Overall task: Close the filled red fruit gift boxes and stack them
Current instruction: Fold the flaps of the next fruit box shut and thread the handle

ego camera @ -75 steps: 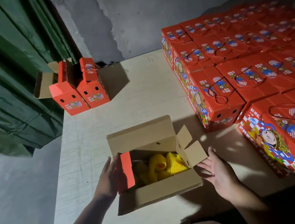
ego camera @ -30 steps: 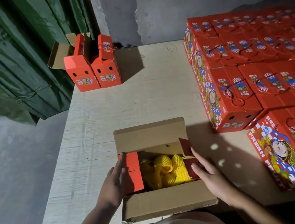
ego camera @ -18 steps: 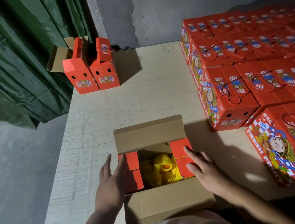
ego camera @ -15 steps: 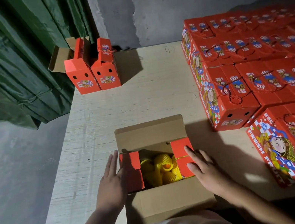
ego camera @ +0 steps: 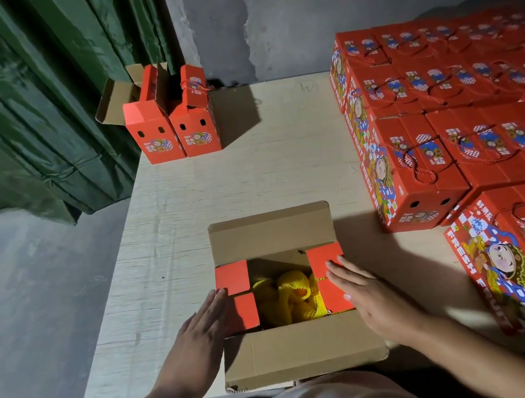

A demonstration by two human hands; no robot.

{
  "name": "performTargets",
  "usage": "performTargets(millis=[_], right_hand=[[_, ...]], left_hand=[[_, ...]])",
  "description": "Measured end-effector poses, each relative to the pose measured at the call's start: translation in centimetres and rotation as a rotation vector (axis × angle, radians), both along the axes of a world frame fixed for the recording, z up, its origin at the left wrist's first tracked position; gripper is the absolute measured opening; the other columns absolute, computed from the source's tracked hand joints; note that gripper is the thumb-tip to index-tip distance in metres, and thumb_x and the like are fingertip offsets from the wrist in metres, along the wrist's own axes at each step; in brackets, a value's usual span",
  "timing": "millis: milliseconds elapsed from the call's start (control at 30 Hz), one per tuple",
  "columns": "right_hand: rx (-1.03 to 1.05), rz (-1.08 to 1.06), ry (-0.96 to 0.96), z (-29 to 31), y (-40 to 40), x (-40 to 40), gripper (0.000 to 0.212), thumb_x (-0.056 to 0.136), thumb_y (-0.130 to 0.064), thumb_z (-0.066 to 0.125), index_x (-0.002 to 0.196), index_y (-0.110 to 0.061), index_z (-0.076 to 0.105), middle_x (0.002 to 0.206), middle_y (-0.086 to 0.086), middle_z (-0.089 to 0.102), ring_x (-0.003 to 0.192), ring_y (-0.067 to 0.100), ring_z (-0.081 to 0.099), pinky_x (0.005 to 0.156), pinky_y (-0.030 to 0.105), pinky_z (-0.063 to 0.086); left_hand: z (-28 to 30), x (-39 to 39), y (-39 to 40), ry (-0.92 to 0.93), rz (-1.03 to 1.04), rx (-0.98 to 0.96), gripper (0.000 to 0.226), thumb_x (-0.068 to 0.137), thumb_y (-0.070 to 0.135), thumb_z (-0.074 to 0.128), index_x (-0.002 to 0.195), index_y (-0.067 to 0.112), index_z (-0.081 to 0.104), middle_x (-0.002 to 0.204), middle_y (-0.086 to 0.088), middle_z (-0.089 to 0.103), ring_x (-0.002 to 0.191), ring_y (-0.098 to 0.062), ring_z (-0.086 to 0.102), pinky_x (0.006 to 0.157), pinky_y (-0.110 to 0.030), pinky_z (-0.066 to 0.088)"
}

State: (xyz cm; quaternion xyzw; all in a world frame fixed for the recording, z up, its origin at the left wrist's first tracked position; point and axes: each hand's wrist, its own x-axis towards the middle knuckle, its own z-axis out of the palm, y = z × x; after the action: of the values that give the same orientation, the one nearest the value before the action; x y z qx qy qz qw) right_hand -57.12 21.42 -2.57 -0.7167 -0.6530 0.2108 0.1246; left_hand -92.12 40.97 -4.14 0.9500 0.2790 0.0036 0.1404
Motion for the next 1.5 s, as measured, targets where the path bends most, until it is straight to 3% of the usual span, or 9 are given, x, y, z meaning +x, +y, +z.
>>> performTargets(millis=[267, 400, 533, 700, 800, 933, 1133, 1300, 1500], right_hand=[[-0.175, 0.19, -0.081, 1.3, -0.6, 2.8, 0.101, 0.09, 0.016, 0.038, 0.167, -0.037, 0.0, 0.169, -0.03, -0.017, 0.155, -0.004, -0.02, 0.128, 0.025, 0.012], [-0.142, 0.218, -0.096, 1.3, -1.3, 2.7, 0.105, 0.083, 0.011, 0.04, 0.167, -0.035, -0.003, 0.169, -0.028, -0.019, 0.156, -0.002, -0.019, 0.124, 0.021, 0.018], [-0.102, 0.14, 0.089, 0.8, -1.5, 2.6, 0.102, 0.08, 0.006, 0.049, 0.167, -0.032, 0.011, 0.172, -0.027, -0.005, 0.159, 0.001, -0.008, 0.128, 0.022, 0.01], [0.046, -0.15, 0.372, 0.0, -1.2, 1.3, 0.073, 0.09, -0.053, 0.07, 0.157, -0.041, 0.043, 0.161, -0.04, 0.027, 0.154, -0.009, 0.017, 0.128, 0.024, 0.017], [0.104, -0.333, 0.587, -0.7, -0.9, 0.3, 0.083, 0.089, -0.042, 0.077, 0.16, -0.047, 0.033, 0.153, -0.031, 0.049, 0.143, -0.007, 0.043, 0.12, 0.022, 0.036], [0.163, -0.501, 0.656, -1.4, -0.4, -0.5, 0.104, 0.089, -0.023, 0.083, 0.16, -0.058, 0.015, 0.133, -0.027, 0.067, 0.123, -0.001, 0.065, 0.104, 0.018, 0.049], [0.295, -0.449, 0.42, -1.9, -0.5, -1.6, 0.078, 0.095, -0.03, 0.076, 0.159, -0.046, 0.035, 0.159, -0.027, 0.041, 0.145, -0.003, 0.042, 0.118, 0.026, 0.038], [0.26, -0.371, 0.244, -1.5, -0.4, -1.2, 0.067, 0.097, -0.029, 0.074, 0.158, -0.028, 0.045, 0.172, -0.022, 0.012, 0.154, -0.006, 0.022, 0.118, 0.008, 0.021], [0.204, -0.318, 0.175, -1.7, -0.6, -1.4, 0.078, 0.1, -0.037, 0.067, 0.165, -0.025, 0.027, 0.172, -0.026, 0.002, 0.155, -0.006, 0.015, 0.123, 0.021, 0.024]], left_hand=[[0.9, -1.3, 1.1, 0.105, -0.05, -0.123, 0.096, 0.09, 0.009, 0.037, 0.163, 0.044, -0.016, 0.169, 0.025, -0.021, 0.156, 0.003, -0.016, 0.126, -0.034, 0.022], [0.9, -1.2, 0.7, 0.1, -0.047, -0.112, 0.102, 0.096, 0.042, 0.06, 0.163, 0.043, -0.017, 0.17, 0.025, -0.019, 0.157, 0.0, -0.015, 0.127, -0.042, 0.021], [1.0, -1.1, -0.2, 0.037, -0.036, -0.134, 0.095, 0.096, 0.054, 0.054, 0.164, 0.043, -0.011, 0.172, 0.025, -0.013, 0.159, -0.005, -0.013, 0.128, -0.053, 0.02], [0.9, -0.3, -1.1, -0.197, 0.087, -0.216, 0.068, 0.107, 0.066, 0.035, 0.165, 0.045, 0.006, 0.169, 0.03, 0.014, 0.159, -0.001, 0.009, 0.127, -0.041, 0.028], [1.0, 0.7, -1.5, -0.311, 0.23, -0.297, 0.077, 0.104, 0.061, 0.048, 0.164, 0.048, 0.001, 0.156, 0.036, 0.037, 0.141, 0.003, 0.046, 0.107, -0.021, 0.045], [0.0, 1.5, -2.0, -0.382, 0.353, -0.29, 0.094, 0.1, 0.047, 0.061, 0.163, 0.049, -0.008, 0.132, 0.06, 0.036, 0.119, -0.006, 0.063, 0.08, -0.027, 0.052], [-0.1, 1.8, -2.0, -0.383, 0.328, -0.272, 0.078, 0.104, 0.029, 0.06, 0.162, 0.053, 0.014, 0.142, 0.045, 0.041, 0.125, 0.001, 0.059, 0.094, -0.025, 0.053], [0.2, 2.1, -2.0, -0.353, 0.285, -0.274, 0.068, 0.107, 0.028, 0.052, 0.162, 0.052, 0.019, 0.152, 0.03, 0.035, 0.132, 0.001, 0.051, 0.1, -0.025, 0.05], [0.2, 2.2, -2.1, -0.272, 0.259, -0.245, 0.074, 0.101, 0.073, 0.038, 0.165, 0.043, 0.013, 0.161, 0.021, 0.024, 0.145, -0.006, 0.034, 0.109, -0.032, 0.045]])
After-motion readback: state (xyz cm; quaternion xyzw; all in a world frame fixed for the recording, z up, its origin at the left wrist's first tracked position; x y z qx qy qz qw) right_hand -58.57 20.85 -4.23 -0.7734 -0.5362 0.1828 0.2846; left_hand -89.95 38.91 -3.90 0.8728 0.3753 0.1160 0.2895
